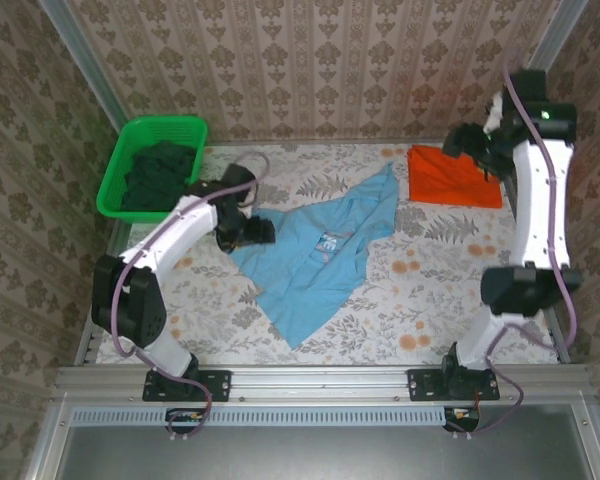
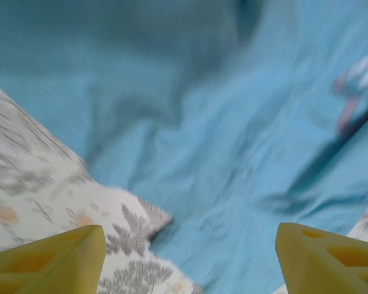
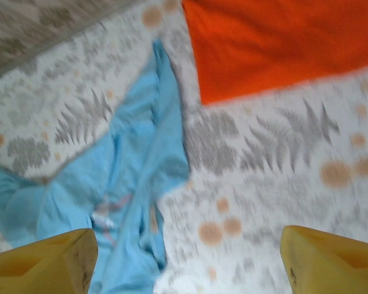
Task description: Fold and stack the t-shirts
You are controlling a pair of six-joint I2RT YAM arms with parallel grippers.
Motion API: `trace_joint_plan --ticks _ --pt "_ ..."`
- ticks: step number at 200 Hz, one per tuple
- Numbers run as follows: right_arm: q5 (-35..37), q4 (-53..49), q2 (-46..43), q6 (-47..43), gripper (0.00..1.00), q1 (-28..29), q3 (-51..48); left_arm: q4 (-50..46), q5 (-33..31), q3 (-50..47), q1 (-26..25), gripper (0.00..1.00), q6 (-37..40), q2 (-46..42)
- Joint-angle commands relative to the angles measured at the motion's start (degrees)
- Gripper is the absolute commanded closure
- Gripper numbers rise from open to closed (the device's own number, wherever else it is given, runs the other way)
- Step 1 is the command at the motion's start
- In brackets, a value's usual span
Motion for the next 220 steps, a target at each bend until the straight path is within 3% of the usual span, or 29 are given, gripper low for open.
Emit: trace_joint_plan --ticks 1,18,29,56,84,120,141,190,220 --pt "-9.31 8.07 -11.87 2.94 0.21 2.07 -21.81 1.17 2.97 -4.34 -4.11 0.29 7.65 -1.92" --pt "-12.23 17.93 -22.93 13.01 0.24 6.22 -42.91 2.44 4.31 -7.21 -5.85 0.34 7.01 -1.25" --pt "-13.58 26.48 -28.19 20.49 0.29 11.76 -55.25 3.31 5.14 -8.69 -7.18 0.36 6.61 -0.84" --pt "-10.99 43.26 -30.77 32.67 0.43 24.14 -73.85 4.29 1.96 -9.89 -10.94 0.36 6.07 1.43" --pt "-9.19 51.30 -27.24 34.42 0.53 29.79 -79.80 3.16 -1.93 -6.01 -14.36 0.35 5.25 6.57" --pt "-11.87 61.84 -24.98 37.31 0.56 31.96 -86.13 2.95 -4.32 -2.39 -15.87 0.39 4.30 12.13" --pt "-11.83 62.00 -23.28 37.36 0.57 33.48 -86.39 0.65 -6.43 -0.27 -15.80 0.46 4.80 15.12" --pt "-9.37 64.25 -24.60 39.91 0.58 36.21 -88.35 1.09 -6.19 -1.25 -16.00 0.48 6.32 17.05" --pt "-8.26 65.94 -25.67 42.33 0.59 38.04 -89.40 1.92 -6.51 -2.88 -16.05 0.66 6.60 16.87"
